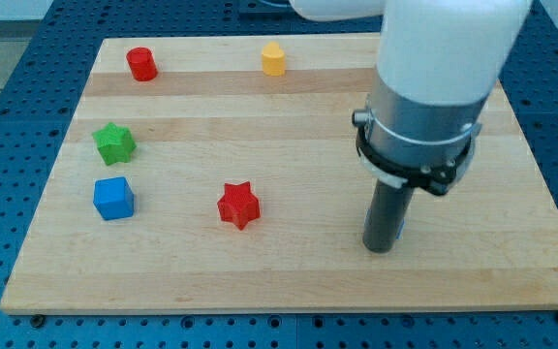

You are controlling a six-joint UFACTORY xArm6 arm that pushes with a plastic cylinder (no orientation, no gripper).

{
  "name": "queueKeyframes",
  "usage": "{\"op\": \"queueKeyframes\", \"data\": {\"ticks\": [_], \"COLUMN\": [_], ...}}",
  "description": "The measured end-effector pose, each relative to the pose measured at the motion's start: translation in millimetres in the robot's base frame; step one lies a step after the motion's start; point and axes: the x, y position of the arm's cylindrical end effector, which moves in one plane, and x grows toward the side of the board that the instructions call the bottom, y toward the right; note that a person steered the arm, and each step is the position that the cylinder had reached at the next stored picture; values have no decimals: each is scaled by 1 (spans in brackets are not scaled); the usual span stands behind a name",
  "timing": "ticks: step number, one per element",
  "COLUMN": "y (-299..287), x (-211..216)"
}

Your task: Move the blue cube to the left of the red star

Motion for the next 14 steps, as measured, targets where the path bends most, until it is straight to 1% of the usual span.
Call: {"op": "queueKeyframes", "data": {"ticks": [1,3,4,5,6,7,8,9,10,11,12,13,14], "y": [-28,-108,-147,-148,-149,-166,-225,-284,-273,-272,-259,-302,-308], "x": [5,-61,-57,-28,-26,-77,-87,-73,-41,-41,-77,-93,-64]}}
